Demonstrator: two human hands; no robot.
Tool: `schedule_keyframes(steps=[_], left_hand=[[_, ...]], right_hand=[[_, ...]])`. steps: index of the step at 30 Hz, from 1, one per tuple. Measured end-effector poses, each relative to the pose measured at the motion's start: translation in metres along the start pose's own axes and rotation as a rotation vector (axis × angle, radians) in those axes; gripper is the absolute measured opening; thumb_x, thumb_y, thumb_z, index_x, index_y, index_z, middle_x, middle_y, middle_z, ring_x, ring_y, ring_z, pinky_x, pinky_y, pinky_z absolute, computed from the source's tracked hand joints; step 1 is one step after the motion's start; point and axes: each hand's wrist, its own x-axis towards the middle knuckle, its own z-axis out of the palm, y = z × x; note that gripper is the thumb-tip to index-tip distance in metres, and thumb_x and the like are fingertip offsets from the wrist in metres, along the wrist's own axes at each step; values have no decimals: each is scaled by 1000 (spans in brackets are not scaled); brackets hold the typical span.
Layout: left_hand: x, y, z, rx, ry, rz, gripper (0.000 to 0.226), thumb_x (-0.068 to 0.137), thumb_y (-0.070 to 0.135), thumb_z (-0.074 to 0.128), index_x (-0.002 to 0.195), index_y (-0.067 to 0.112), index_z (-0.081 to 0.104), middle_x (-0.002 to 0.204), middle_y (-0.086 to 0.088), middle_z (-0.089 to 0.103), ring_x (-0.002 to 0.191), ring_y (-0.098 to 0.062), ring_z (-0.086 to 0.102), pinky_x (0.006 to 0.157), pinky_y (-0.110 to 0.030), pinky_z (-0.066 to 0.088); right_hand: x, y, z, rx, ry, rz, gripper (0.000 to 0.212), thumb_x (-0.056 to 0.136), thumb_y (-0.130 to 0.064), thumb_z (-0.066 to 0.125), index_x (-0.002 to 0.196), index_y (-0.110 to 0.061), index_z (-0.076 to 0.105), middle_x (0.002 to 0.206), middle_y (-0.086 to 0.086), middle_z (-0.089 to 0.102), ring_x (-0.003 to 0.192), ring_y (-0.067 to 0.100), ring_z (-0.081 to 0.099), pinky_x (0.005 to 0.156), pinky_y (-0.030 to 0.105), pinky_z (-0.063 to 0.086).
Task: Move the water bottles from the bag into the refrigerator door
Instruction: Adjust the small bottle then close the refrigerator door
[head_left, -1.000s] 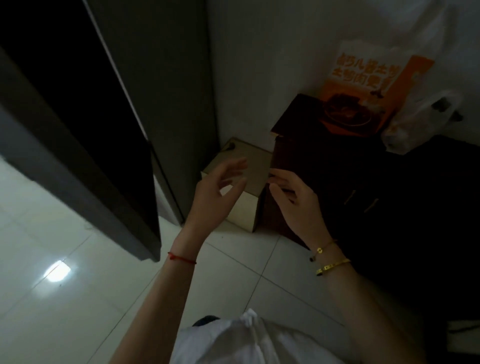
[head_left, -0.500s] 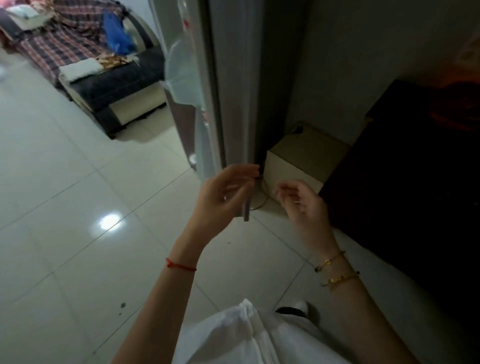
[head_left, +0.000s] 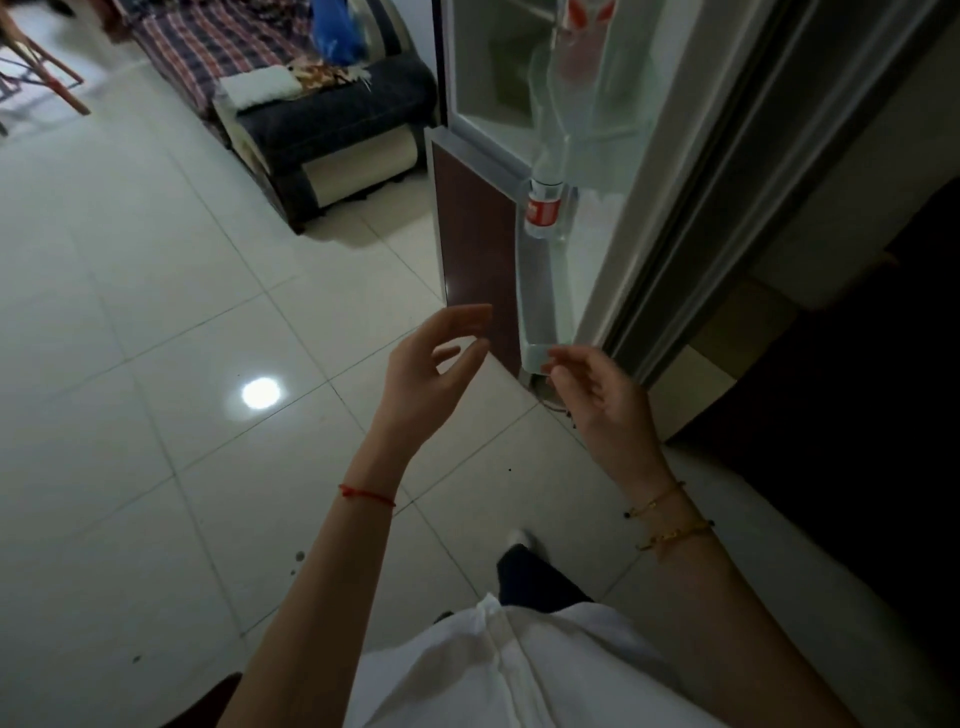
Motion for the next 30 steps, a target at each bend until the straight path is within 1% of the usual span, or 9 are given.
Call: schedule_keyframes(steps=[3, 6, 8, 13, 16, 21, 23, 26, 30], left_hand=[[20, -12, -11, 15, 16, 5, 32, 94, 15, 63, 126, 17, 64, 122, 4, 69, 116, -7, 63, 100, -41, 54], [44, -22, -22, 45, 39, 6, 31, 95, 16, 63, 126, 18, 64, 122, 5, 68, 116, -7, 63, 100, -41, 54], [66, -31, -30, 62, 51, 13, 31, 95, 16, 63, 126, 19, 64, 122, 6, 68, 116, -6, 63, 100, -40, 54], [131, -48, -47, 70, 60, 21, 32, 94, 15, 63, 126, 16, 64, 121, 4, 69, 115, -8, 64, 98, -42, 55], [172, -53, -53, 62, 51, 24, 32, 94, 14, 64, 126, 16, 64, 121, 5, 69, 115, -8, 64, 98, -41, 55], [242, -59, -52, 35, 27, 67, 32, 94, 12, 64, 126, 13, 64, 121, 1, 69, 114, -8, 64, 98, -37, 55], [270, -60, -49, 28, -3, 95, 33, 94, 12, 65, 126, 12, 64, 121, 0, 69, 113, -11, 65, 97, -39, 55], [306, -62, -43, 17, -70, 145, 33, 93, 12, 65, 126, 12, 64, 123, -1, 68, 114, -12, 66, 98, -40, 55], [346, -64, -36, -22, -158, 180, 33, 94, 10, 63, 127, 10, 63, 123, -1, 68, 114, -9, 65, 98, -33, 55]], right_hand=[[22, -1, 22, -15, -38, 4, 26, 97, -25, 53, 122, -22, 59, 116, -6, 66, 111, 7, 61, 93, 23, 51], [48, -2, 41, -45, -55, -20, 27, 97, -24, 52, 124, -21, 58, 116, -8, 66, 109, 2, 59, 86, 6, 47], [75, -3, 52, -55, -49, -35, 28, 98, -24, 51, 125, -21, 56, 117, -8, 65, 109, 1, 59, 84, 2, 45], [155, -7, 75, -44, -41, -51, 30, 99, -28, 47, 128, -22, 53, 114, -13, 61, 104, -2, 59, 82, 3, 47], [199, -11, 82, 2, -4, -33, 31, 100, -25, 48, 130, -19, 52, 115, -11, 62, 106, 0, 59, 85, 4, 47], [256, -14, 85, -6, 77, -22, 31, 99, -23, 49, 129, -19, 53, 119, -6, 63, 111, 6, 59, 92, 19, 50], [273, -14, 82, -18, 112, -20, 30, 98, -22, 50, 128, -19, 54, 118, -5, 65, 110, 6, 60, 94, 23, 52], [294, -14, 77, 1, 160, 8, 29, 98, -24, 52, 127, -23, 55, 117, -7, 65, 109, 1, 61, 93, 19, 51], [318, -13, 75, -19, 236, 46, 27, 98, -26, 52, 125, -22, 55, 116, -9, 66, 106, -8, 59, 89, 6, 46]])
